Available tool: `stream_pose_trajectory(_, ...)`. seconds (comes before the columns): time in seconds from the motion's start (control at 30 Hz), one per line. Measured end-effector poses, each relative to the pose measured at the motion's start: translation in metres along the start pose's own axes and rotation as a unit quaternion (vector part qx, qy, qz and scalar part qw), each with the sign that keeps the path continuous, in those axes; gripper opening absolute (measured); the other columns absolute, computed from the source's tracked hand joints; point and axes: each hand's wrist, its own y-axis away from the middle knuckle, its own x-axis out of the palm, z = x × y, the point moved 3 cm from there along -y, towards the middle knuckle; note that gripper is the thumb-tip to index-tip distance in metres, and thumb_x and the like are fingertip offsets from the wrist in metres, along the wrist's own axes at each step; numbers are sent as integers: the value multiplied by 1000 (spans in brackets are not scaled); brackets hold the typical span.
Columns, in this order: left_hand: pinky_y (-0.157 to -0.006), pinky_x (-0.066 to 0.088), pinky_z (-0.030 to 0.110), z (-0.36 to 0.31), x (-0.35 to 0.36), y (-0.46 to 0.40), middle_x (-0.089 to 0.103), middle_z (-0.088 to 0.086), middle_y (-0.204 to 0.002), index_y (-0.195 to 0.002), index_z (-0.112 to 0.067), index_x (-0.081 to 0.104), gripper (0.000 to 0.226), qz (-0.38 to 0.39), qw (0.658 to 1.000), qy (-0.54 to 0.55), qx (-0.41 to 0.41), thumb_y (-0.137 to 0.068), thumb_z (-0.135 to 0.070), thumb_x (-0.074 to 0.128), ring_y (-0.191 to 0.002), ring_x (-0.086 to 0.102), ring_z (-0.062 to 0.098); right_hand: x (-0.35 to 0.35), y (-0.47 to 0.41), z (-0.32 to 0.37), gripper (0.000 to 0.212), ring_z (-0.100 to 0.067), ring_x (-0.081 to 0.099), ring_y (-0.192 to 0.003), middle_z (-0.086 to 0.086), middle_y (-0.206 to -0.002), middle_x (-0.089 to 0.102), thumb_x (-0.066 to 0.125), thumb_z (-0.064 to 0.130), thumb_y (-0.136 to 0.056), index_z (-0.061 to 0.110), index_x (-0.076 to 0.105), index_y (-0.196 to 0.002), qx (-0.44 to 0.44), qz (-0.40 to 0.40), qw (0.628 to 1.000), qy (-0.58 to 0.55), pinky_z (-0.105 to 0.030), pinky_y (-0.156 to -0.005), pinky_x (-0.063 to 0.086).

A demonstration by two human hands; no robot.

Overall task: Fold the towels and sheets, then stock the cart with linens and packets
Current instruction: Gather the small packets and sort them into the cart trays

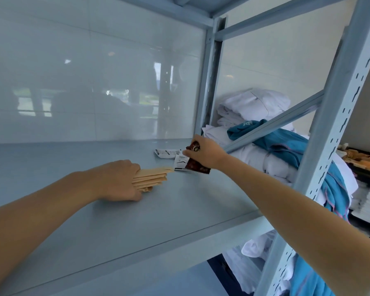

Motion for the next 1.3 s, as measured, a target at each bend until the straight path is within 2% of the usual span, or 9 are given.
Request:
stream_pose_trajectory(0.07, -78, 52, 36, 8, -1, 0, 51, -6, -97, -99, -27, 54, 48, -3, 1000, -2, -11, -64, -60, 57, -84, 56, 11, 8, -26, 1, 40, -15, 61, -80, 5, -88, 61, 66, 59, -89, 24, 51, -104, 22, 6, 1000, 16, -30, -63, 51)
stream_pose_trajectory(0.13, -79, 52, 35, 14, -1, -1, 51, -6, -97, -100, -27, 54, 45, -10, 1000, -5, -13, -69, -59, 60, -85, 56, 11, 22, -46, -1, 46, -23, 63, -89, -1, -97, 63, 65, 60, -90, 21, 50, -110, 37, 27, 998, 47, -39, -78, 56)
stream_pose_trajectory(0.23, -78, 51, 33, 18, 2, -4, 50, -8, -97, -102, -29, 53, 42, -16, 1000, -5, -10, -74, -59, 63, -85, 55, 9, 51, -60, -10, 53, -28, 59, -100, -8, -114, 63, 61, 63, -93, 17, 50, -117, 48, 67, 993, 82, -42, -90, 52)
stream_pose_trajectory(0.37, -76, 50, 34, 19, 4, -7, 49, -9, -96, -98, -31, 51, 49, -14, 1000, -4, -15, -63, -66, 54, -84, 54, 9, 74, -63, -22, 68, -36, 46, -130, -14, -138, 49, 43, 71, -95, 18, 50, -136, 48, 93, 983, 150, -51, -105, 39)
stream_pose_trajectory(0.5, -79, 52, 36, 20, 6, -8, 49, -9, -96, -98, -31, 52, 50, -23, 1000, -2, -19, -63, -67, 54, -83, 55, 9, 75, -58, -22, 59, -35, 55, -114, -14, -119, 55, 45, 67, -95, 15, 56, -119, 27, 71, 989, 128, -44, -95, 47)
stream_pose_trajectory(0.67, -76, 52, 35, 19, 5, -8, 50, -8, -95, -97, -31, 52, 49, -23, 1000, -1, -18, -62, -66, 54, -82, 55, 9, 70, -48, -19, 48, -31, 56, -106, -10, -113, 56, 50, 63, -91, 18, 51, -109, 47, 68, 990, 113, -45, -93, 49)
stream_pose_trajectory(0.97, -74, 52, 34, 24, 4, -7, 52, -6, -93, -100, -31, 50, 48, -19, 1000, -7, -23, -64, -62, 55, -83, 56, 12, 59, -47, -7, 37, -21, 58, -77, 0, -86, 59, 58, 56, -85, 21, 49, -88, 11, 21, 996, 81, -36, -65, 48)
stream_pose_trajectory(1.13, -76, 53, 35, 27, 5, -10, 51, -6, -95, -104, -30, 50, 49, -23, 1000, -2, -14, -67, -62, 58, -84, 56, 12, 40, -72, 3, 37, -21, 59, -77, -2, -84, 62, 59, 53, -87, 17, 51, -93, 9, -15, 999, 43, -38, -69, 51)
stream_pose_trajectory(1.3, -67, 43, 27, 30, 8, -13, 49, -9, -97, -104, -33, 50, 49, -28, 999, 18, -8, -67, -64, 57, -84, 53, 7, 45, -114, 18, 38, -21, 54, -74, -4, -89, 59, 61, 49, -92, 14, 50, -95, 38, 1, 999, 3, -34, -64, 44)
